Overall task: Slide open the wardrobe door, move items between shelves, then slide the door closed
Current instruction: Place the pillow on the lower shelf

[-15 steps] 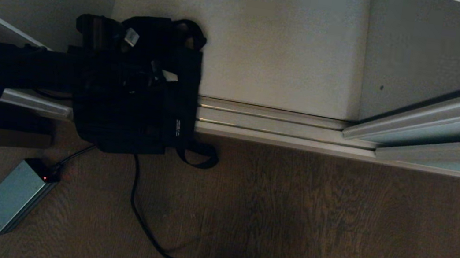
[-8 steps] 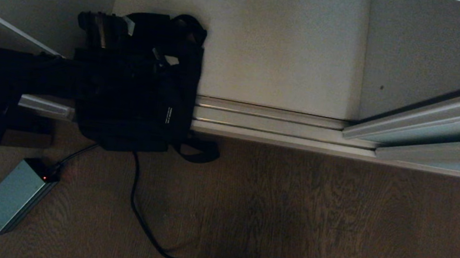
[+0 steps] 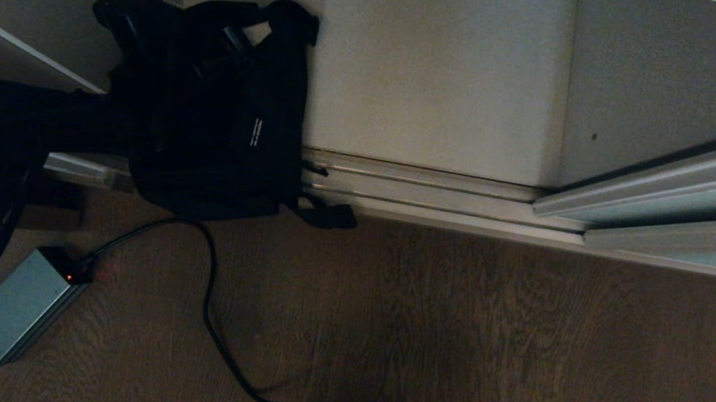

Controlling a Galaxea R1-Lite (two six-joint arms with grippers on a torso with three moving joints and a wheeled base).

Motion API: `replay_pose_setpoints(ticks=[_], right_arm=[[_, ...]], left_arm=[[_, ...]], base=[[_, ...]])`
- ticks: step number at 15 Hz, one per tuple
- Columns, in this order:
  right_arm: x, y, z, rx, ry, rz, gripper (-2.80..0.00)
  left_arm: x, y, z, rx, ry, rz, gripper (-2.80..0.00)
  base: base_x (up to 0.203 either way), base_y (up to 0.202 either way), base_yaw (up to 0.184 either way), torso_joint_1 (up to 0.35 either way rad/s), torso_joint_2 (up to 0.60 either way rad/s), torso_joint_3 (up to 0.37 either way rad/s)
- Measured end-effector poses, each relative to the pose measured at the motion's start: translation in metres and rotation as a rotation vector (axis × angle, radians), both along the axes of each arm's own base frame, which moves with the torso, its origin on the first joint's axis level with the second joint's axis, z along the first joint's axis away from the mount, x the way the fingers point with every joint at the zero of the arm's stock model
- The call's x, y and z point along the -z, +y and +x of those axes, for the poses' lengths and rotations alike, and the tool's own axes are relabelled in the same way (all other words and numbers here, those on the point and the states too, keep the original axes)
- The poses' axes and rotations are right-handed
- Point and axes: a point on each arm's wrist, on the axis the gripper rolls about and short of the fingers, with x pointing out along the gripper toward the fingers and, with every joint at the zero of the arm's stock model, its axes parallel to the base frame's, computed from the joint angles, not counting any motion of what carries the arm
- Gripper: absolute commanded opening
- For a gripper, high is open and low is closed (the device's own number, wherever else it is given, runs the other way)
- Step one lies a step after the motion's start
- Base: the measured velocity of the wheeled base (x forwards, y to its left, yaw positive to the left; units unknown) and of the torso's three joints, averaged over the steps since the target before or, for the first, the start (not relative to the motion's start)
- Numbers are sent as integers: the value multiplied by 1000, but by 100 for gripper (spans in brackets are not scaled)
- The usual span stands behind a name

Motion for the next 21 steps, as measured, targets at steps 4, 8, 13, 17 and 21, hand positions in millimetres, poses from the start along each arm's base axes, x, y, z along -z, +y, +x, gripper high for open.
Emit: replay_pose_setpoints(ticks=[4,8,13,17,21], right_arm=[[0,0,0,0,0,0,-280],[0,0,0,0,0,0,-280],[0,0,0,0,0,1,-280],[0,0,0,0,0,0,-280],[0,0,0,0,0,0,-280]], left_arm=[[-16,1,-10,-17,-145,20,-280],[-16,0,-9,-38,-181,64,-280],[-4,0,0,-94,-105,71,-280],[-8,0,-3,-116,-186,84,-280],[-1,-1,1,-117,-171,84,-280]], base=[[0,0,0,0,0,0],[0,0,0,0,0,0],[0,0,0,0,0,0],[0,0,0,0,0,0],[64,0,-2,0,2,0]])
